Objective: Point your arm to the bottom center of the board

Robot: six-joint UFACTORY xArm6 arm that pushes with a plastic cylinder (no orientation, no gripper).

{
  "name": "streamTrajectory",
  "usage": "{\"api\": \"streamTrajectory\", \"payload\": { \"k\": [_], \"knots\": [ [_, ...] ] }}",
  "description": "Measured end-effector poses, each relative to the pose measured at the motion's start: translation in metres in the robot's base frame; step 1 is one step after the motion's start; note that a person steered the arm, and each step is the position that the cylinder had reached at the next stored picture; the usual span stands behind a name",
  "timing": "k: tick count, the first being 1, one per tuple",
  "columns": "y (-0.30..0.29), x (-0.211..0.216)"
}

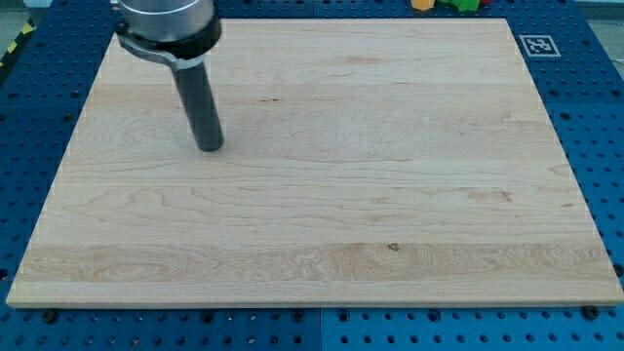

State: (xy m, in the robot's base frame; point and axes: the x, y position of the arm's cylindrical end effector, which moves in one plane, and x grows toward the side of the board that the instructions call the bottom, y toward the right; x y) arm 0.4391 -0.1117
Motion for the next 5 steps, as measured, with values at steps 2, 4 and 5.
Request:
{"api": "streamTrajectory", "payload": {
  "k": [2,4,5],
  "knots": [
    [0.188,-0.017],
    [0.236,-0.003],
    [0.194,0.042]
  ]
}}
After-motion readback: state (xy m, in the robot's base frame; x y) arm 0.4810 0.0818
